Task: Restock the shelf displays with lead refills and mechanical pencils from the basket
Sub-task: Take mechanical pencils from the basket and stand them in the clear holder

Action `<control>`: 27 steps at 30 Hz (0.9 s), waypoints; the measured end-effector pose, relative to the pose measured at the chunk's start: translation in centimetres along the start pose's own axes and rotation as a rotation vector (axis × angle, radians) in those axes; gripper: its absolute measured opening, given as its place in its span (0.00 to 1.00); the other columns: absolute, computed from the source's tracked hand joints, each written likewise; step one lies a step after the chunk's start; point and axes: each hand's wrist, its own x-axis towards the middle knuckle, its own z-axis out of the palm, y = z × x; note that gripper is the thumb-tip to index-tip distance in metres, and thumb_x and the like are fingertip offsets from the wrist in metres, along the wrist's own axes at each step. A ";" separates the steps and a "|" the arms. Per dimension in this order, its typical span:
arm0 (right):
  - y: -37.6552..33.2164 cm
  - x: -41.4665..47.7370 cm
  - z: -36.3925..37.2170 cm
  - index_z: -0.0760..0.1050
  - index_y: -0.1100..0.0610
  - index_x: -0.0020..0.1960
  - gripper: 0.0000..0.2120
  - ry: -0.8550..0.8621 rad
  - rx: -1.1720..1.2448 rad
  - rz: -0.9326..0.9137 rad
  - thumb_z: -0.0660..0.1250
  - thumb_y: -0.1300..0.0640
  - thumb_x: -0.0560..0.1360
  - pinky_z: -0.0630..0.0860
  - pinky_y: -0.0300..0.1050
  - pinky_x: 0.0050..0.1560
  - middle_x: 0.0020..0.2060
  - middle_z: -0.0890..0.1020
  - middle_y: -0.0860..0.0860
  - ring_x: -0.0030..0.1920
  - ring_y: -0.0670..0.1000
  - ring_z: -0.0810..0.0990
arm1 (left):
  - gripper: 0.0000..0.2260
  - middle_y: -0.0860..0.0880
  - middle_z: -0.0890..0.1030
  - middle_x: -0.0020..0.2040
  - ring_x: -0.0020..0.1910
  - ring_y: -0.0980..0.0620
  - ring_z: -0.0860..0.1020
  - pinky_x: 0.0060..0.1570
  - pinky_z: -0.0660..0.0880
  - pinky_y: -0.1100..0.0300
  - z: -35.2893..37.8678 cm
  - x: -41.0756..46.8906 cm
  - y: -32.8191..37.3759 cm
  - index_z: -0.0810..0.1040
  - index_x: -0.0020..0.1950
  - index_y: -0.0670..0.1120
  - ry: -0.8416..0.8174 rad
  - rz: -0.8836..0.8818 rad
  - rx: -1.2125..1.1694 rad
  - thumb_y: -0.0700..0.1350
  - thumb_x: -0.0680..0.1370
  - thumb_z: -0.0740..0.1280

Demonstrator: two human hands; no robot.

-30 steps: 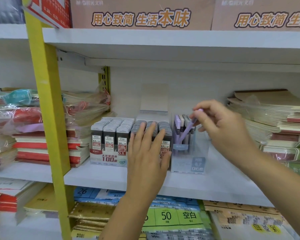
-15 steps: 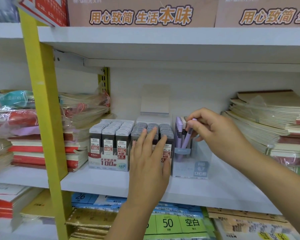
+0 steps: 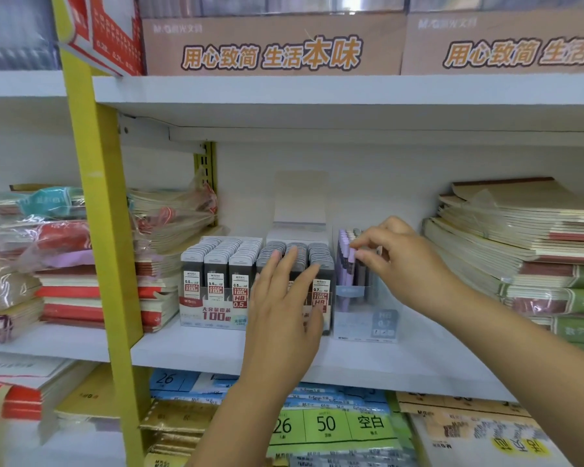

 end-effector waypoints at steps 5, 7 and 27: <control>-0.7 -7.5 -0.1 0.72 0.40 0.59 0.13 0.196 0.302 0.029 0.62 0.57 0.80 0.70 0.30 0.40 0.43 0.75 0.41 0.42 0.42 0.75 | 0.16 0.54 0.73 0.64 0.65 0.57 0.67 0.64 0.64 0.64 -2.3 -5.0 0.3 0.76 0.66 0.51 0.055 0.060 -0.047 0.48 0.78 0.63; -0.7 -11.9 1.2 0.73 0.39 0.55 0.11 0.161 0.385 0.092 0.62 0.55 0.79 0.72 0.35 0.37 0.40 0.78 0.43 0.39 0.45 0.76 | 0.15 0.54 0.75 0.60 0.60 0.57 0.70 0.58 0.65 0.67 -2.7 -8.9 -0.6 0.76 0.64 0.50 -0.094 0.155 0.031 0.49 0.78 0.61; 6.5 -47.2 32.9 0.59 0.54 0.76 0.31 -0.780 0.169 1.076 0.68 0.55 0.77 0.64 0.50 0.69 0.69 0.68 0.60 0.69 0.60 0.68 | 0.24 0.44 0.70 0.73 0.70 0.45 0.71 0.68 0.69 0.55 9.8 -46.8 -12.6 0.70 0.73 0.48 -1.301 -0.899 -0.149 0.44 0.78 0.71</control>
